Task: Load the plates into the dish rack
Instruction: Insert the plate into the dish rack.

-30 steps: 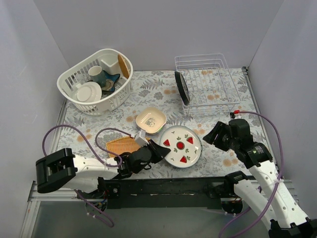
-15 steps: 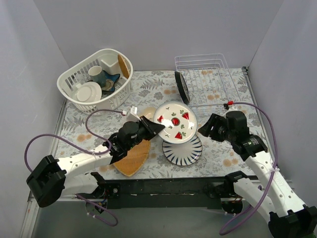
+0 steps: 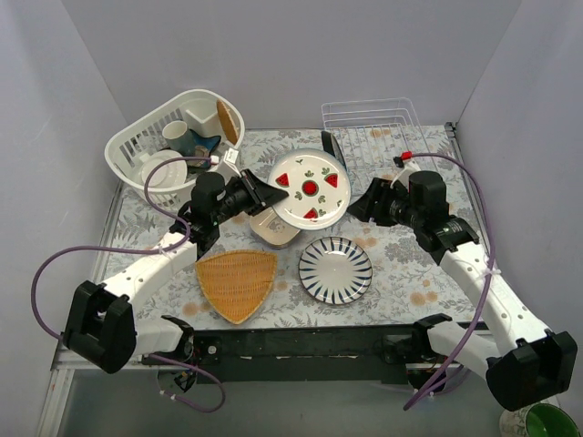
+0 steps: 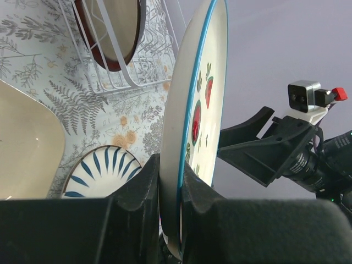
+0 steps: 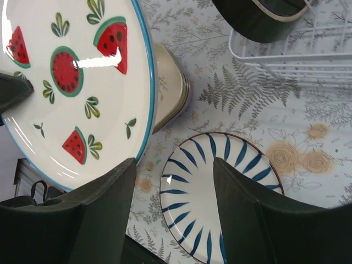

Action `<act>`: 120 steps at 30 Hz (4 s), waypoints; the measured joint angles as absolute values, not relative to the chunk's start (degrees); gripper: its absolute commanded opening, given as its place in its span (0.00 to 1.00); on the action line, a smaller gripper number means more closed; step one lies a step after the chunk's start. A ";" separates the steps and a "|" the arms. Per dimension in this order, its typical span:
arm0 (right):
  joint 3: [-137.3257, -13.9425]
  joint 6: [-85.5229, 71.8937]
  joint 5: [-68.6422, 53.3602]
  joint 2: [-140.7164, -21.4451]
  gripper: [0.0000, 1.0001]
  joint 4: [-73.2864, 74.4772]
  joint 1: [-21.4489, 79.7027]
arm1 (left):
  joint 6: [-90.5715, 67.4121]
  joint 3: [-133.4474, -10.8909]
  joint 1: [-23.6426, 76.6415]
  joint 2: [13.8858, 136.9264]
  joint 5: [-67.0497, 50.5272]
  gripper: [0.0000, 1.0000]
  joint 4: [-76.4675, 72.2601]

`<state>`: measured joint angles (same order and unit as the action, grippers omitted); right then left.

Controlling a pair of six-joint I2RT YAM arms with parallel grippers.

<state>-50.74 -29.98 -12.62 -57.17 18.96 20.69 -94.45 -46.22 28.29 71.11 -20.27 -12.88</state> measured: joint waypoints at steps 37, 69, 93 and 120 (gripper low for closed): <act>-40.07 -46.33 -40.97 -63.99 0.74 -17.63 13.93 | -96.99 -43.03 19.62 72.07 -41.63 0.00 -23.70; -36.82 -60.27 -54.15 -71.70 0.23 -38.17 13.93 | -101.54 -37.82 21.74 75.61 -41.52 0.00 -35.29; -42.78 -55.42 -53.82 -71.92 0.01 -24.93 13.26 | -102.15 -36.03 22.74 72.01 -39.11 0.72 -38.52; -85.30 -24.77 -3.16 -69.45 0.01 30.48 10.94 | -89.08 -39.97 22.74 61.25 -31.44 0.86 -13.21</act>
<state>-85.30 -24.77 -3.16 -69.45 30.48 10.94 -89.08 -39.97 22.74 61.25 -31.44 -13.21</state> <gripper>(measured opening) 0.238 0.847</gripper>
